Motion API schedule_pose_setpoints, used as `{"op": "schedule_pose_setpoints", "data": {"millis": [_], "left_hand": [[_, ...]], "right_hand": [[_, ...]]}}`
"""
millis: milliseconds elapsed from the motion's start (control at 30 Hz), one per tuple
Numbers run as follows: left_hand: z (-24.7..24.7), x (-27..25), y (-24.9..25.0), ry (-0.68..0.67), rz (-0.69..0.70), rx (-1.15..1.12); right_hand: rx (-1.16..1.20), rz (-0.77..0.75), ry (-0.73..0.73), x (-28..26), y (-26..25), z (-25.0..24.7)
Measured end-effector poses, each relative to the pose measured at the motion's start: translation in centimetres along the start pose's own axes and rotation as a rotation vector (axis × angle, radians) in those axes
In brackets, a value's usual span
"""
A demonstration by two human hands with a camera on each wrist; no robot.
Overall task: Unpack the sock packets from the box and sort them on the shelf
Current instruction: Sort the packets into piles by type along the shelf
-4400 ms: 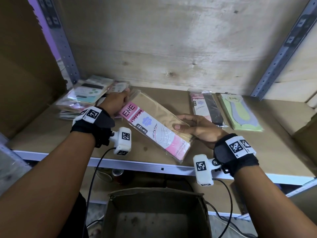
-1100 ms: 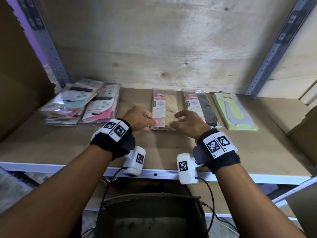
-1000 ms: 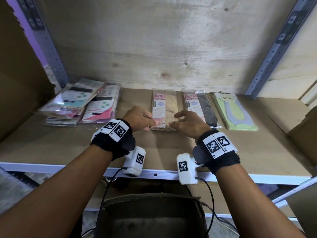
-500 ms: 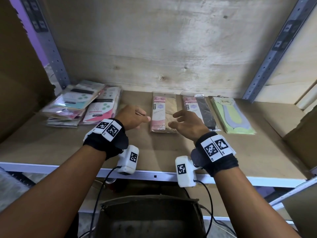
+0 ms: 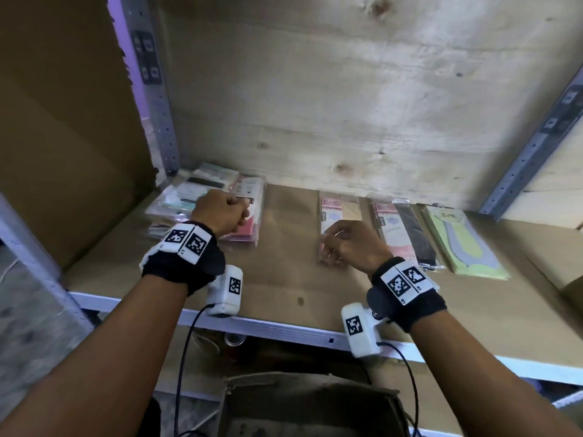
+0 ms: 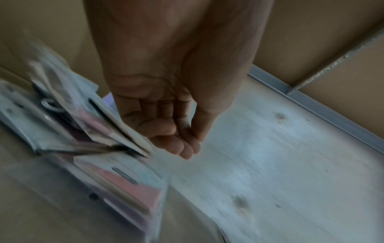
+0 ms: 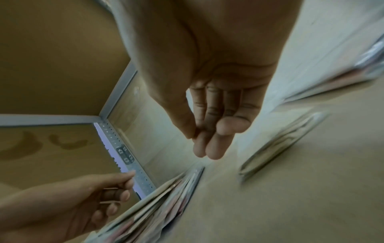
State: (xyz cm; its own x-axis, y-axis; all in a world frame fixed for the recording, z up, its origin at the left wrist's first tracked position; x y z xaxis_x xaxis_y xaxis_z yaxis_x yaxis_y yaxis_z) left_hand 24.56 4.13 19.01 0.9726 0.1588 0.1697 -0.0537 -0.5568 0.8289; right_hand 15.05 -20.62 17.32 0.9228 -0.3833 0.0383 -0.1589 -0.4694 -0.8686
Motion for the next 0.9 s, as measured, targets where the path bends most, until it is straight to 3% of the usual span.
{"op": "schedule_pose_setpoints", "data": {"millis": [267,500,733,833,900], "left_hand": [[-4.4,2.3,-3.6,0.027,-0.028,0.074],[-5.9,1.9,-3.8,-0.007,0.041,0.203],[-5.2,1.7,-2.7,0.003,0.062,0.178],[-4.7,1.5,-2.2,-0.003,0.065,0.184],[-4.3,1.3,-2.1,-0.015,0.077,0.224]], "right_hand": [[-0.009,0.160,-0.167,4.4,-4.1,9.5],[-0.350,0.109,-0.127,8.4,-4.2,16.1],[-0.486,0.078,-0.155,8.4,-3.4,15.7],[-0.379,0.062,-0.216,6.6,-4.0,14.1],[-0.163,0.105,-0.229,5.0,-3.9,12.5]]}}
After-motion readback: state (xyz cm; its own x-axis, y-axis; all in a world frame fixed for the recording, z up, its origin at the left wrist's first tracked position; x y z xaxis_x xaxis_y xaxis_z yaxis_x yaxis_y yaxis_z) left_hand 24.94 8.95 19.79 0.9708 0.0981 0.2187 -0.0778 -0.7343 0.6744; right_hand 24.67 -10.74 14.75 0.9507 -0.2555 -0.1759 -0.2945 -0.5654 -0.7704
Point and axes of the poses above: each hand's wrist, its own x-axis towards the middle knuckle, its own z-axis out of the palm, y = z × x, the point moved 5 cm from there along x, towards the middle knuckle, and after that the axes turned 13 degrees about y, right-handed, at the moved point
